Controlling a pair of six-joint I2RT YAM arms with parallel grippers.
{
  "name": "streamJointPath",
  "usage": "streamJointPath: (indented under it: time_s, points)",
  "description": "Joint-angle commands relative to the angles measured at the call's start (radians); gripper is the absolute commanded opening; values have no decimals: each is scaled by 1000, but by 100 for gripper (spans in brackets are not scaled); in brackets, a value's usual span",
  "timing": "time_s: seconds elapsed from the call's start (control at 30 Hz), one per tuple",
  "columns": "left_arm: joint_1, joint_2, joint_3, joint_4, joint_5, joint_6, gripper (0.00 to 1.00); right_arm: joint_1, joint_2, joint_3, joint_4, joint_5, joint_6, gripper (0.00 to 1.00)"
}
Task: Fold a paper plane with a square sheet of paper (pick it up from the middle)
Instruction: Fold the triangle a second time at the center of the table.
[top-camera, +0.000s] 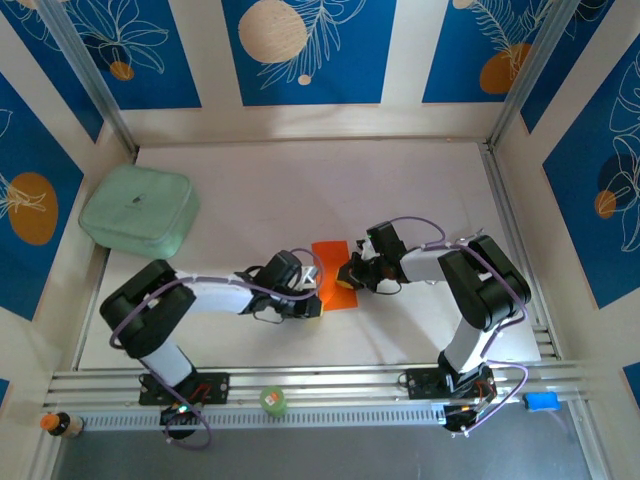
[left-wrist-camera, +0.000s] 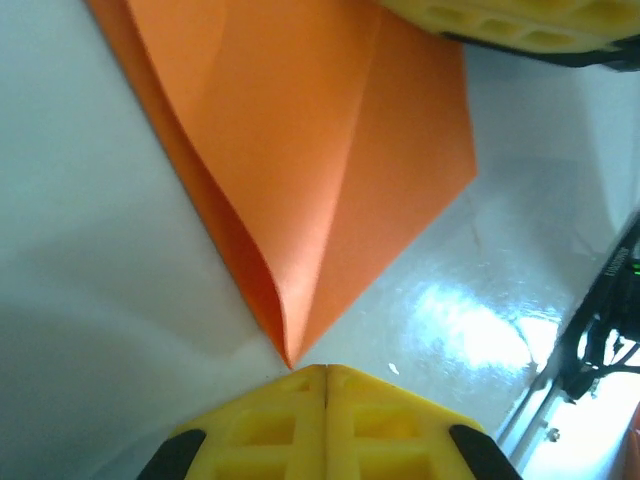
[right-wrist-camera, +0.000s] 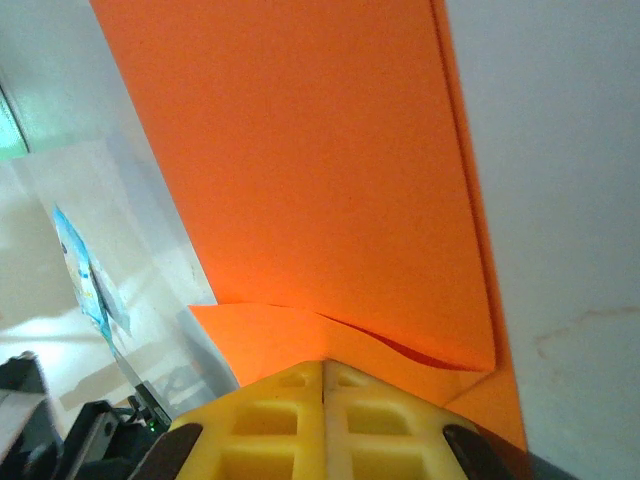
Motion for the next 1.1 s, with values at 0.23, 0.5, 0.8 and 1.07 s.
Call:
streamJointPath:
  time_s: [0.23,0.5,0.8,1.07]
  points:
    - [30,16,119,12,-65,25,1,-6,8,-15,-57,27,-4,0]
    - [44,157,188,0,-49,54,0,-6,5,-17,-52,20,-2,0]
    - [45,187,61,4,-83,57,0,-7,-54,14,-66,9,-36,0]
    - [43,178,68,-26,-98,76,0,71,-51,46,-79,8,-88,1]
